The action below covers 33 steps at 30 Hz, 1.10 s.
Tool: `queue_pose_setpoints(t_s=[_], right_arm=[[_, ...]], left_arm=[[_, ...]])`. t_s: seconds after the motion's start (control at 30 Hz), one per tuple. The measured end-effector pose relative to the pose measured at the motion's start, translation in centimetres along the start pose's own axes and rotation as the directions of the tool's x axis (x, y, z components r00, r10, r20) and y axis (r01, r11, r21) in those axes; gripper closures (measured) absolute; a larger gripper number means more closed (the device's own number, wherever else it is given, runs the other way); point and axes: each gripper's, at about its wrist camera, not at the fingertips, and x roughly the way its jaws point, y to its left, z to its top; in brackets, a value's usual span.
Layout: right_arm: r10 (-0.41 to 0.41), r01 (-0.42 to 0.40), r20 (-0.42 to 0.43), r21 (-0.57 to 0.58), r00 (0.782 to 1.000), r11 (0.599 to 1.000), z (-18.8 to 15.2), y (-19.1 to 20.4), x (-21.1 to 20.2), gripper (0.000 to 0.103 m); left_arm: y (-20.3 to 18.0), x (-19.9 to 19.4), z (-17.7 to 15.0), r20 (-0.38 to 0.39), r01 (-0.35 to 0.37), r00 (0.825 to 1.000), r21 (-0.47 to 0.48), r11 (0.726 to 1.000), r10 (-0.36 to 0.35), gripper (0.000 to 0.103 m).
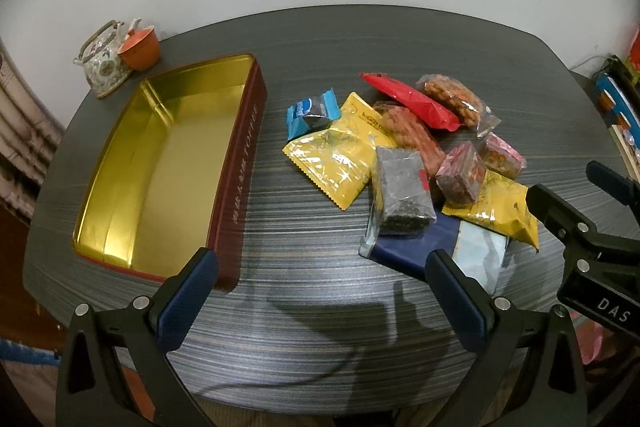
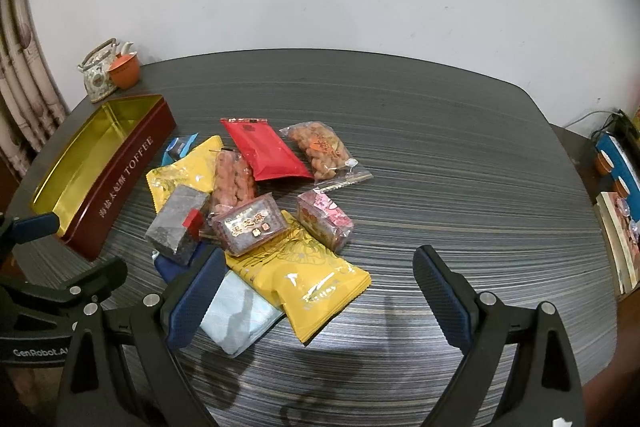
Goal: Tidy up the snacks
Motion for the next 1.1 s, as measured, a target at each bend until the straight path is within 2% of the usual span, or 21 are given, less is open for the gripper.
queue_pose_setpoints(t_s=[1.1], right_arm=[[0.011,-0.011,0.004,0.008,1.0,1.0,0.25,-0.55,-0.03,0.01]], left_arm=[[-0.04,0.66,0.02,-0.017,0.011,1.0,0.002,1.0,-0.011,0.001]])
